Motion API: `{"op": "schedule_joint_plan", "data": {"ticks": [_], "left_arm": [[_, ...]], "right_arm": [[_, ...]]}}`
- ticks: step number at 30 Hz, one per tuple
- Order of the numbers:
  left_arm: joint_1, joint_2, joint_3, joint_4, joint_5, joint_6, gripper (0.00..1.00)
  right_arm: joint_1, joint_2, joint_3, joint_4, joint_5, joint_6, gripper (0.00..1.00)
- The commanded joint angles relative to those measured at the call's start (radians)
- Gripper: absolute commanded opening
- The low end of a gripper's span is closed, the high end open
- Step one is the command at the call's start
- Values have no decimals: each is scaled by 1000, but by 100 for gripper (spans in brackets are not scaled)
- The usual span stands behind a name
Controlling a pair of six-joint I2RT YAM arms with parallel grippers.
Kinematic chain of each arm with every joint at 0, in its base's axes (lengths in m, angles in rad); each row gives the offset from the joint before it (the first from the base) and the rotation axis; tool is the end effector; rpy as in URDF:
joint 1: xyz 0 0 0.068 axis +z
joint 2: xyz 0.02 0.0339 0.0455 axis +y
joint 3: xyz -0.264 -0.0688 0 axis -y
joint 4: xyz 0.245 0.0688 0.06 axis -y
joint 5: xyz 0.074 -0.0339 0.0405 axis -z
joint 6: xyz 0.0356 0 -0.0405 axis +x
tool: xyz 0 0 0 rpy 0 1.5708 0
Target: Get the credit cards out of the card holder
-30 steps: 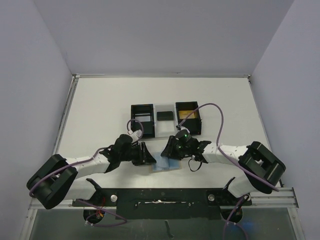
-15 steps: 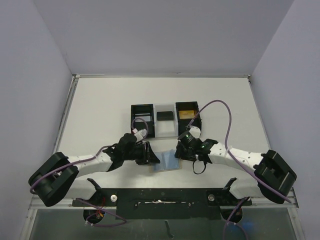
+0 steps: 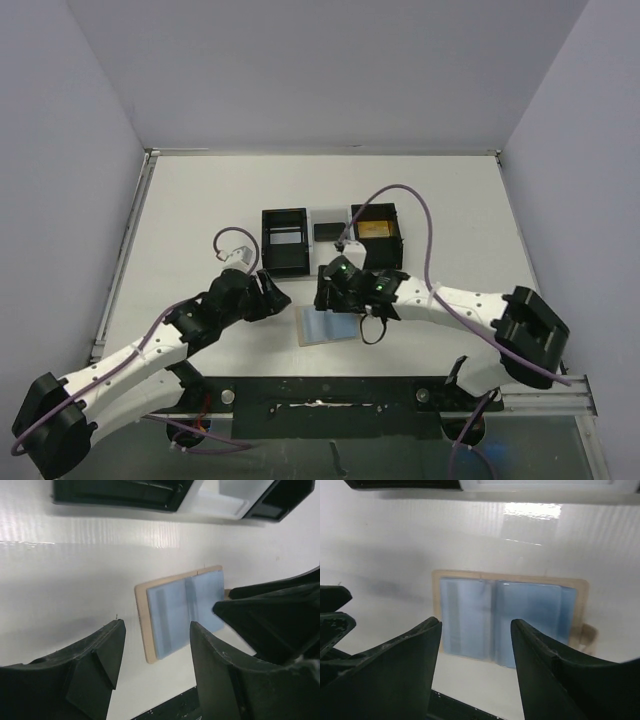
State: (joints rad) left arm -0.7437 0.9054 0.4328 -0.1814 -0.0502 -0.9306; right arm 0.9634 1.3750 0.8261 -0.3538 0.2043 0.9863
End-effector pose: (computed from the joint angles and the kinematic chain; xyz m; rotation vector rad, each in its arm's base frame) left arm 0.1406 -0.1269 0.1964 -0.2498 2.3514 -0.8269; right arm 0.1637 0.2228 0.2104 0.1195 2.5408 0.5839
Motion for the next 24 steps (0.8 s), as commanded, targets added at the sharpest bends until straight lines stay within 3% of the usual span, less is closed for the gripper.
{"op": "schedule_joint_plan", "data": {"ticks": [1,9,24], "left_arm": [[12,-120,19,-136,-162,-40,54],[18,-217,16,-195,-215,-47,55],[24,-200,10,-162,-173,-31,55]], "right_arm": [[102,148,206,-117,145,-18,59],[139,285,297,-120,101,-86,64],[140,449,370,-193,57,-94,64]]}}
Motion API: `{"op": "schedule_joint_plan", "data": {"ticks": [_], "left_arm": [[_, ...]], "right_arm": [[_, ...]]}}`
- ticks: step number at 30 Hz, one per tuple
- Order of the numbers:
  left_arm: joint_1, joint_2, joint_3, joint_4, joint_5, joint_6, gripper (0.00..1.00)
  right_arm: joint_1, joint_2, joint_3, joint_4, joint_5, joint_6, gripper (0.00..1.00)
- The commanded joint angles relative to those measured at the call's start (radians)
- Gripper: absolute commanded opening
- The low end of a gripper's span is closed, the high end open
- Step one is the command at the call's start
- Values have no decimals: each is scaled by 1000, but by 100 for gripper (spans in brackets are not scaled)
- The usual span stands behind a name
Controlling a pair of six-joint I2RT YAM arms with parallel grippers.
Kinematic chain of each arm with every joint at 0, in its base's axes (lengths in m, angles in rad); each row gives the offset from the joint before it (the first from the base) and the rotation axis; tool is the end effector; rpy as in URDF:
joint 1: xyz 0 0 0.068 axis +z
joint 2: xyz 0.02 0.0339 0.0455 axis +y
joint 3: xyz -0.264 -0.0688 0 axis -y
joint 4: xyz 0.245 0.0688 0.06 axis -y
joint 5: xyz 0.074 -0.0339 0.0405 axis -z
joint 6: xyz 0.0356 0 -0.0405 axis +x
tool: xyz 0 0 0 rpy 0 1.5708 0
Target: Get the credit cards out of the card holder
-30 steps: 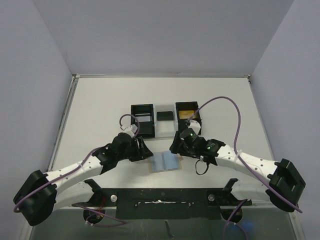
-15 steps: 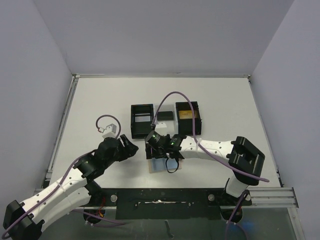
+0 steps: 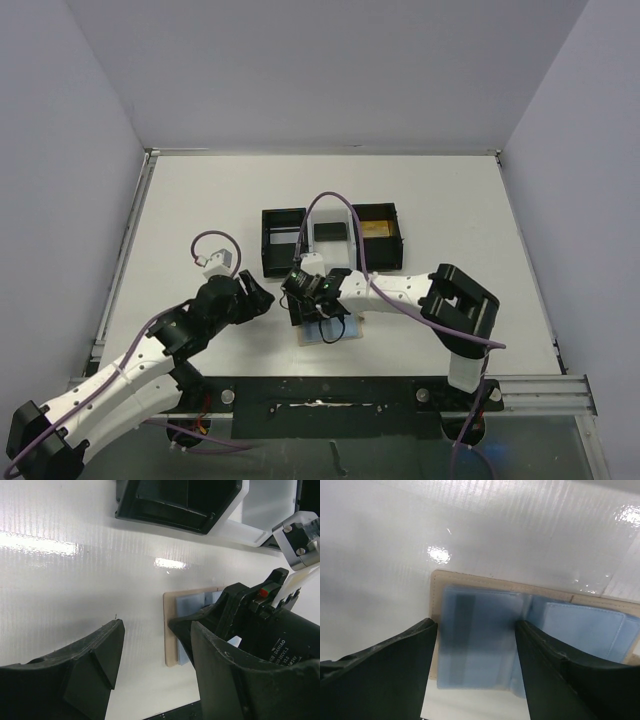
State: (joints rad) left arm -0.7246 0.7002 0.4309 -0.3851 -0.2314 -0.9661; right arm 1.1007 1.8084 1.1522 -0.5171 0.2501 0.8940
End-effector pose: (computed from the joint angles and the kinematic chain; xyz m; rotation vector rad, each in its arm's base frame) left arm 0.1226 -0.0976 0.2101 -0.4056 2.2543 -0.6675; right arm 0.1686 0.3124 0.1681 -0.2110 2.6985 0.2733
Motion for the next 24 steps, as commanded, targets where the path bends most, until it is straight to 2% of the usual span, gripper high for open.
{"op": "schedule_joint_plan", "data": {"ticks": [1,5,7,12,18,20,24], "left_arm": [[5,8,14,44,11,6,55],[5,24,15,54,25,10,55],[5,32,16,63,35,12,55],[5,60,13,109,86,24,55],[5,112,-16,225,213,44,55],[5,134,-32,284,257,44,56],[5,196,-61,376,351,40,55]], "right_arm": [[3,18,40,-31,11,2,62],[-4,1,10,-19,13,16,49],[-13,-16,-10,1,2,16,46],[-71,-106,-140,188,-142,8,46],[-144,-185,-286,377,-298,38,48],[-164,-189,-314,418,-349,40,49],[-167,-179,-324,414,-352,53,50]]}}
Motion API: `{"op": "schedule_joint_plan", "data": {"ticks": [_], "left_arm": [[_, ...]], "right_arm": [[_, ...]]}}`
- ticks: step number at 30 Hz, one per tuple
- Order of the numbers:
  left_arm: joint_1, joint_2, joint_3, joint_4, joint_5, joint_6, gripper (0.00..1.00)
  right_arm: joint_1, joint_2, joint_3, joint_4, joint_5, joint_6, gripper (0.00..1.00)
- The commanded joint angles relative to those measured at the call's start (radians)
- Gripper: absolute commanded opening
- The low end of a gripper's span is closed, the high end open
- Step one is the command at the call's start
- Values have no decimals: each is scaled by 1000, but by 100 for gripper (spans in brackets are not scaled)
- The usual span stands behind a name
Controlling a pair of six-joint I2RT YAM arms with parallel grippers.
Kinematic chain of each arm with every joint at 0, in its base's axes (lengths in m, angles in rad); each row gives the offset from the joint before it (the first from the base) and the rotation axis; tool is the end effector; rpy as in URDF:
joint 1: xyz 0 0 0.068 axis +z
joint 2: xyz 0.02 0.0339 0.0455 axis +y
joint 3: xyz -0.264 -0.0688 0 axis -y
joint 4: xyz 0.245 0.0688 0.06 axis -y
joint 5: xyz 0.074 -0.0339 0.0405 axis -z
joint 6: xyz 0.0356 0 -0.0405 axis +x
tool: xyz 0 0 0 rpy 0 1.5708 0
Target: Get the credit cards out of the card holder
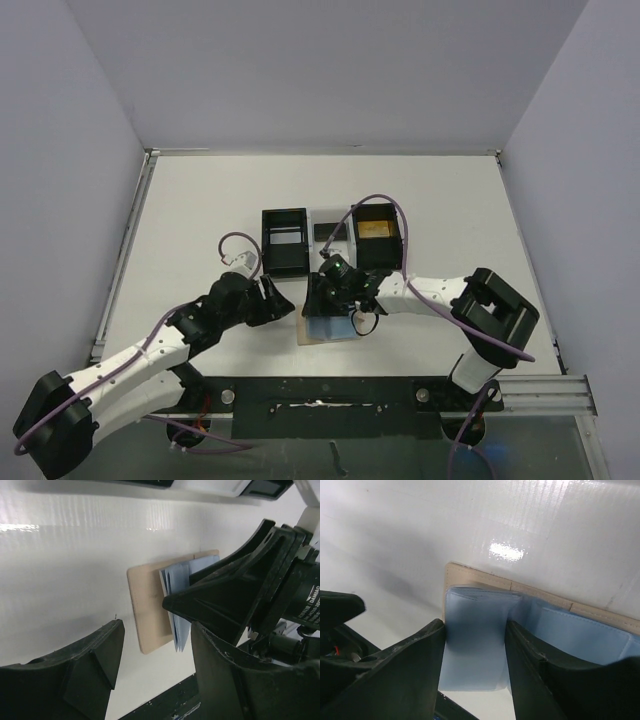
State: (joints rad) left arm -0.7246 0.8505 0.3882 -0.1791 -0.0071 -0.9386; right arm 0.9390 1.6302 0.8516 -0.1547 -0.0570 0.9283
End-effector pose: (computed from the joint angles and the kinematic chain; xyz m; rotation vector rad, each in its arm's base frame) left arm 0.1347 -0.1189 0.1908 -0.2571 2.3540 -0.8716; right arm 0.1858 0.2573 0.1597 -0.0399 2.7049 0.7634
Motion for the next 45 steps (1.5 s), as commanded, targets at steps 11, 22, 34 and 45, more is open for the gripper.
{"op": "schedule_joint_plan", "data": {"ticks": [11,22,34,45], "left_arm": [[1,213,-73,358,303,-12,40],[-4,326,-78,443,344,-8,34],[-6,355,-80,425,318,6,27],[-9,388,-42,319,245,29,27]], "right_arm": [[-29,-28,-77,95,-58,51,51],[-42,-39,-112,137,-82,61,49],[-57,-56,-137,172,-101,73,45],[-78,-127,-178,213,-113,93,45]]}}
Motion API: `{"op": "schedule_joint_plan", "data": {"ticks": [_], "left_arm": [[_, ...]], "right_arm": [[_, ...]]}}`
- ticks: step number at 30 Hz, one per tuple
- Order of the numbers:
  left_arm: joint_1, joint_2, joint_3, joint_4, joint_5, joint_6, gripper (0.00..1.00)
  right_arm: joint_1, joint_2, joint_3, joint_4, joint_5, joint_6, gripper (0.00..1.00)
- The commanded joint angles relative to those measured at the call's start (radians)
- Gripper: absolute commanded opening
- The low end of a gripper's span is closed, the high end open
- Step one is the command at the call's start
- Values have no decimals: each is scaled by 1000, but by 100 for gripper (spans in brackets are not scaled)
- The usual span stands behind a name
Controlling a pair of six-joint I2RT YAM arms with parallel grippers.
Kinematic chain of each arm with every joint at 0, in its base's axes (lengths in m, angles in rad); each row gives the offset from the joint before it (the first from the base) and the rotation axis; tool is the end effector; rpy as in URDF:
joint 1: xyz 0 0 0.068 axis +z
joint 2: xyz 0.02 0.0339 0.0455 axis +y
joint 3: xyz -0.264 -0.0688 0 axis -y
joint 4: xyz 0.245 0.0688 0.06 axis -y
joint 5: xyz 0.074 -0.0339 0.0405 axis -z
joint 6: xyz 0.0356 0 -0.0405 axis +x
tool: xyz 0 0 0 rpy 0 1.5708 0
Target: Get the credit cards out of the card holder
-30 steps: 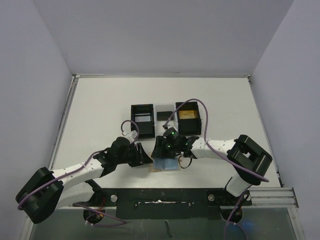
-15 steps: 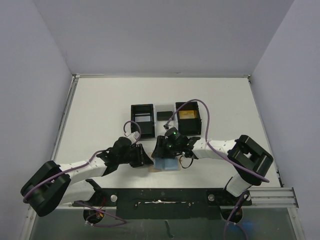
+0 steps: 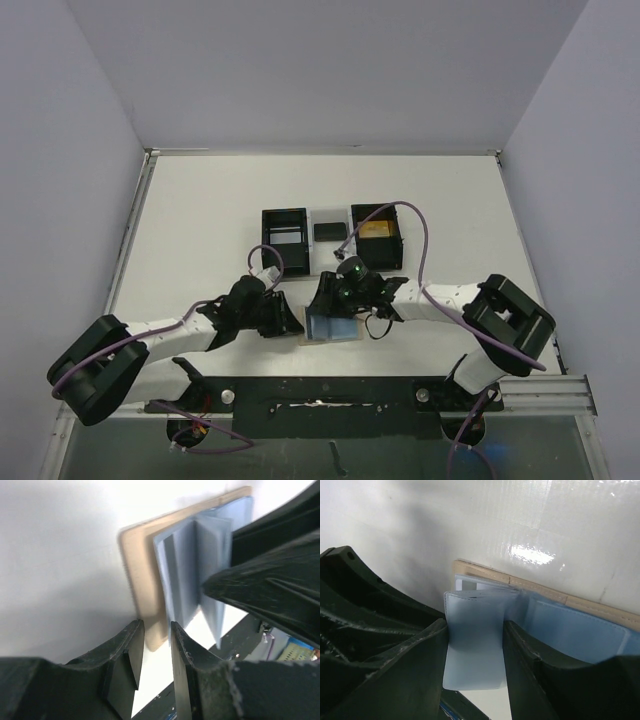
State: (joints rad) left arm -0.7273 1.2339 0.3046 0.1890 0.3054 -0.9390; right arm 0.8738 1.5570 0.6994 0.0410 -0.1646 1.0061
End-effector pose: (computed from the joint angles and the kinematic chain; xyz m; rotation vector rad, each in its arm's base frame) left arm 0.1476 -0.1457 0.1295 -0.0984 2.5805 -1.1073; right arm 0.1860 0.2313 0.1519 0.0890 2.6550 0.9783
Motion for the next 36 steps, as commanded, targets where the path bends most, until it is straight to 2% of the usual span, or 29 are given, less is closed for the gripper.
{"op": "schedule_joint_plan", "data": {"ticks": [1,5,13,17,25,36], "left_arm": [[-8,2,47,-71,-83,32,27],[-9,1,66,-121,-114,49,28],[-19,-52,109,-123,-109,58,34],[-30,-87,121,-34,-20,63,36],[-69,-15,107,174,155,36,38],[-92,136,115,272,174,5,40]], "right_arm": [[-15,-63,-33,25,-6,18,45],[-23,-87,-43,2,18,28,46],[-25,-128,-41,-51,74,25,46],[-25,-130,-50,-40,73,31,46],[-28,-117,-59,-26,68,37,46],[-29,-123,-60,-20,62,35,46]]}}
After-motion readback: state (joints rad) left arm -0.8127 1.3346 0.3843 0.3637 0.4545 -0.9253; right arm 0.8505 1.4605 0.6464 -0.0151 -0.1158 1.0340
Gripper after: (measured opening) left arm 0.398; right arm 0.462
